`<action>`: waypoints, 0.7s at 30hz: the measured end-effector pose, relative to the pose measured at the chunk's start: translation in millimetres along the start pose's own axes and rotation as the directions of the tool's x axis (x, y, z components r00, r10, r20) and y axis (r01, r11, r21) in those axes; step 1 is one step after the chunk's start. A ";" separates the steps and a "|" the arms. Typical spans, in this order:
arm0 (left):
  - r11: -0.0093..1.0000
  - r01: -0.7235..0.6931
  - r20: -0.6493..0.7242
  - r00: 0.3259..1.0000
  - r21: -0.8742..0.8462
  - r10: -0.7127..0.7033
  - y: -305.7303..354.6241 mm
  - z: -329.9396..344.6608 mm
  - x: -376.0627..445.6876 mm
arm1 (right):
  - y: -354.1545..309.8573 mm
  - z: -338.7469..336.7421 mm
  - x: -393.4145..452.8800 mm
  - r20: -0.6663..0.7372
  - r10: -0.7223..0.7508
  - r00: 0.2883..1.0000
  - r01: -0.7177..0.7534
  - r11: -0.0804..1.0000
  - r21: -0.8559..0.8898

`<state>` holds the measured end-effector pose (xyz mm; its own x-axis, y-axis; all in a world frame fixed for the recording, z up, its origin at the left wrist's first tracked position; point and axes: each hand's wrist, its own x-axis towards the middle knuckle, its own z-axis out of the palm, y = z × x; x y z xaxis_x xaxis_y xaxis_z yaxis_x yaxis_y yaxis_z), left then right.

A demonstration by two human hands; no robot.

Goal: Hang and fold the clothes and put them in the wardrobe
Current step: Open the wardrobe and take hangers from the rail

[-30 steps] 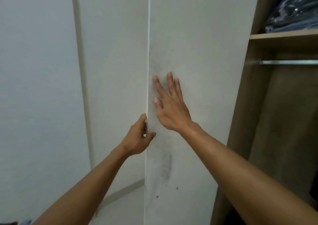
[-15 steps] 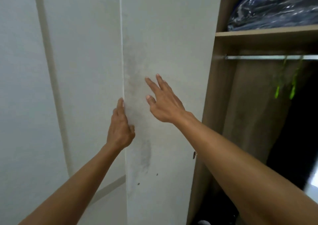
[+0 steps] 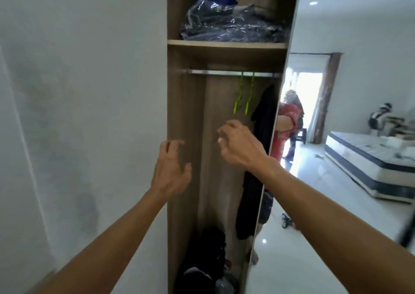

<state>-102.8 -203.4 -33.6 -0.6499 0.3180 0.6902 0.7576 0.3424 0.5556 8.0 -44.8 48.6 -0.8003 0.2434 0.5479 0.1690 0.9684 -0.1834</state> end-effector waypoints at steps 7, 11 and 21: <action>0.959 -0.074 0.173 0.977 -0.275 0.125 48.1 120.2 58.1 | 87.5 -49.5 29.2 -0.257 0.146 0.955 -0.224 0.925 -0.305; 0.928 -0.046 0.311 0.935 -0.370 0.170 65.0 175.3 99.0 | 110.9 -58.2 61.9 -0.326 0.150 0.934 -0.284 0.864 -0.415; 0.771 0.109 0.580 0.726 -0.628 0.369 82.8 251.7 149.6 | 132.4 -59.1 122.3 -0.239 0.157 0.958 -0.284 0.597 -0.750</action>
<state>-152.3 95.1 -1.0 -0.2265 0.8702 0.4376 0.5506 -0.2562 0.7945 -33.5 116.4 139.6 -0.6031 0.3979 0.6913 0.7602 0.5492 0.3471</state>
